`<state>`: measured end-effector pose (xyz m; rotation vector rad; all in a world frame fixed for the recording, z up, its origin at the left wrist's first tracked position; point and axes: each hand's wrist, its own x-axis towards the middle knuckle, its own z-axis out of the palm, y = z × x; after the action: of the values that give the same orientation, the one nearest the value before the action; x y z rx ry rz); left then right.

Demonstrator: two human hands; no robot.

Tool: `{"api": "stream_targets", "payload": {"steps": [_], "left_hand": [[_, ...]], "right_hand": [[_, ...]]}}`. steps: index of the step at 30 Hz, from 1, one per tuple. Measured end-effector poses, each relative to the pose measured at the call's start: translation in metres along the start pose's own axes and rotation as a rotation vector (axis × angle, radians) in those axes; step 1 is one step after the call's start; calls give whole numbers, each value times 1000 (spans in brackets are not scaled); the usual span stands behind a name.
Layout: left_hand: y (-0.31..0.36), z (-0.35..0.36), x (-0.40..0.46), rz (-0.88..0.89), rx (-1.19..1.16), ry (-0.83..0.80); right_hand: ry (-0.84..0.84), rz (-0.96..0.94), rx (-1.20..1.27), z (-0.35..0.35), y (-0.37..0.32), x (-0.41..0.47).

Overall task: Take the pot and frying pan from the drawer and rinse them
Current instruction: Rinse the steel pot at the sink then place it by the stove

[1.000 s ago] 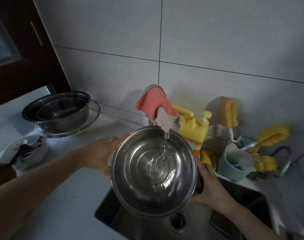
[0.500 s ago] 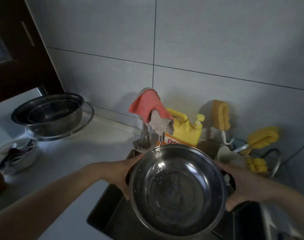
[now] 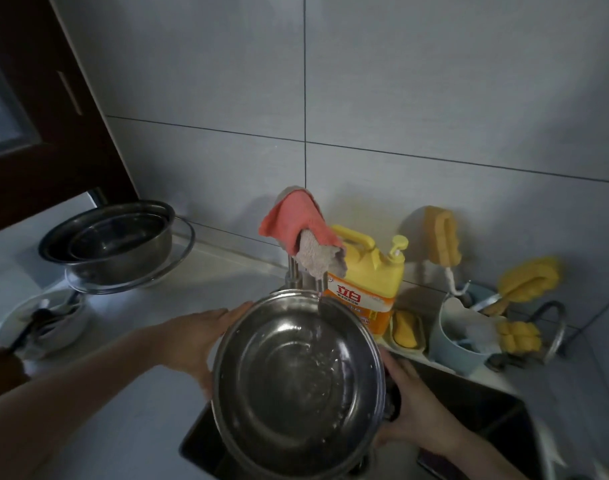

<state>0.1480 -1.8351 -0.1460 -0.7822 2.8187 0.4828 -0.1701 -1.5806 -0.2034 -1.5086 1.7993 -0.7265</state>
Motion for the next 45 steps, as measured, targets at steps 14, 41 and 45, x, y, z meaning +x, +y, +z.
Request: {"api": "stream_targets", "payload": {"steps": [14, 41, 45], "left_hand": [[86, 78, 28, 96, 313, 474], [119, -18, 22, 445, 495, 1259], [100, 40, 17, 368, 433, 1078]], "right_hand": [[388, -46, -430, -38, 52, -76], [1046, -459, -818, -111, -30, -127], [936, -414, -718, -80, 2, -108]]}}
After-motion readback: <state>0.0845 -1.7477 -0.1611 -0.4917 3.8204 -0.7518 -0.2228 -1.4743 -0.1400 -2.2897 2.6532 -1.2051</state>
